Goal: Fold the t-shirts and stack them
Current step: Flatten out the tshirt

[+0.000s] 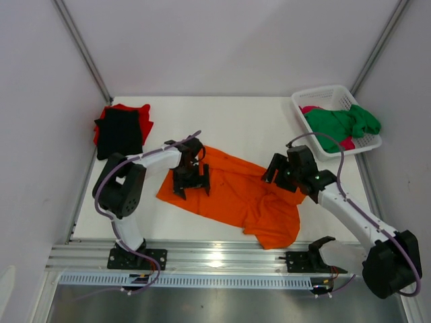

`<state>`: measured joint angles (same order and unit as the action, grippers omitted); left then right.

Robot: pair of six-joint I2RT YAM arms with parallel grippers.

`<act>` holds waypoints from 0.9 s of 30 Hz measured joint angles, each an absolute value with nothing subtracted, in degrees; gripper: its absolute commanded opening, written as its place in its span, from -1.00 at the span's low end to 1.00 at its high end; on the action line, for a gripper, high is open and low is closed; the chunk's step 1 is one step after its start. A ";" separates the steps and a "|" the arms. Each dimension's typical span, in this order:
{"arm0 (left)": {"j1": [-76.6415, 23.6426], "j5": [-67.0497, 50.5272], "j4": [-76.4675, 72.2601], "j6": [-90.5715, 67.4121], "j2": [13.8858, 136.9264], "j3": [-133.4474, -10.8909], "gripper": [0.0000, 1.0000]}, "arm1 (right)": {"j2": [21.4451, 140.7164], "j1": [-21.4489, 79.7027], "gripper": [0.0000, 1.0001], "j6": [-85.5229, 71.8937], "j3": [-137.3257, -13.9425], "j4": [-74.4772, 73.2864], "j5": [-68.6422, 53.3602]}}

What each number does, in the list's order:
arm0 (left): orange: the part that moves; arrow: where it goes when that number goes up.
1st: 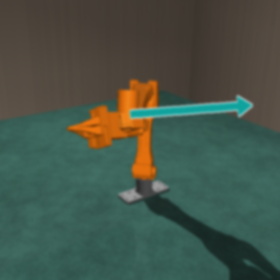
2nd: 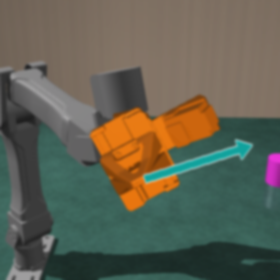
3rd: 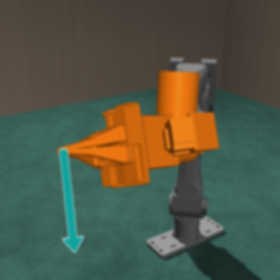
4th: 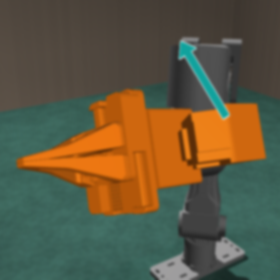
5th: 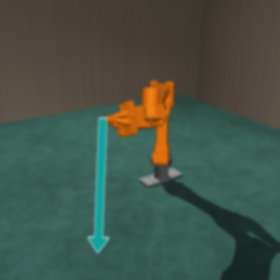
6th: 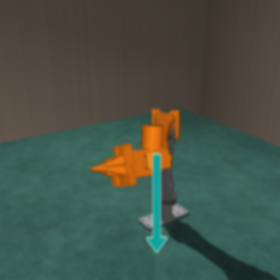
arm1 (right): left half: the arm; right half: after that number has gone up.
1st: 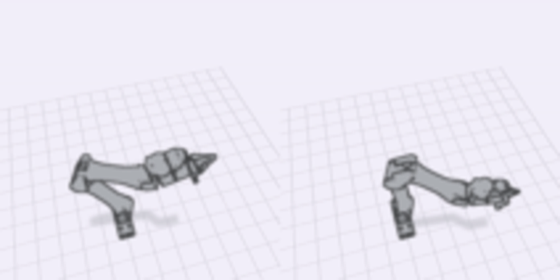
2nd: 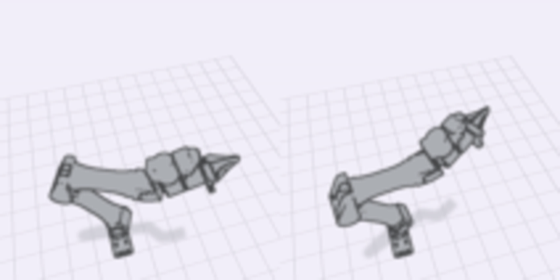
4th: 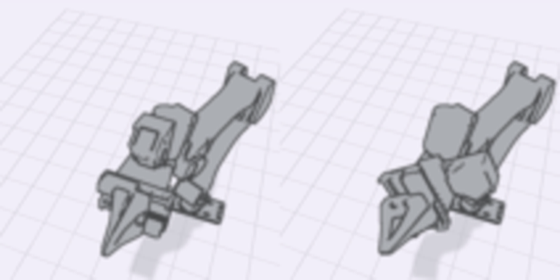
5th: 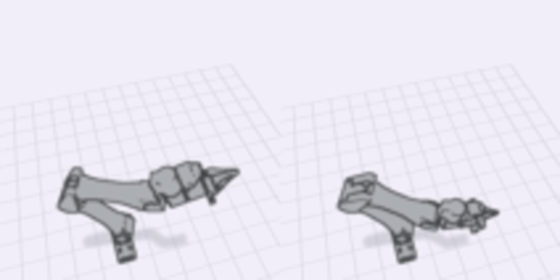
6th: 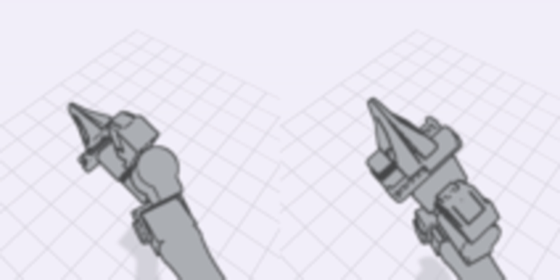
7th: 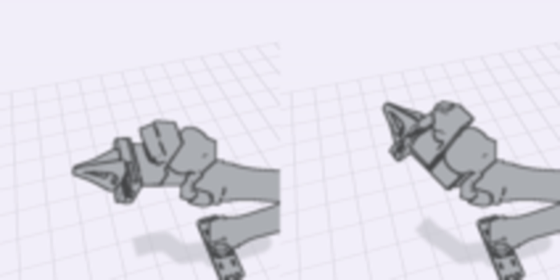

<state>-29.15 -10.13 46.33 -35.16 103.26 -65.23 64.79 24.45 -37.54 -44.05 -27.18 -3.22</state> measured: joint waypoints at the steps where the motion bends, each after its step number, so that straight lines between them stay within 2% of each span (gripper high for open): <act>1: -29.19 -10.35 46.04 -35.16 103.53 -65.23 0.95 | 63.79 24.45 0.45 -37.60 -44.05 -27.24 -2.90; 16: -29.23 -7.40 48.47 -39.48 103.88 -65.06 0.97 | 56.93 24.21 0.45 -37.43 -44.05 -27.53 -0.97; 27: -29.23 -10.28 49.36 -44.58 99.90 -57.71 0.96 | 55.77 23.75 0.45 -36.29 -44.71 -27.22 -0.91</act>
<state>-29.23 -10.28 49.36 -44.58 99.90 -57.71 55.77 23.75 -36.29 -44.71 -27.22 -0.91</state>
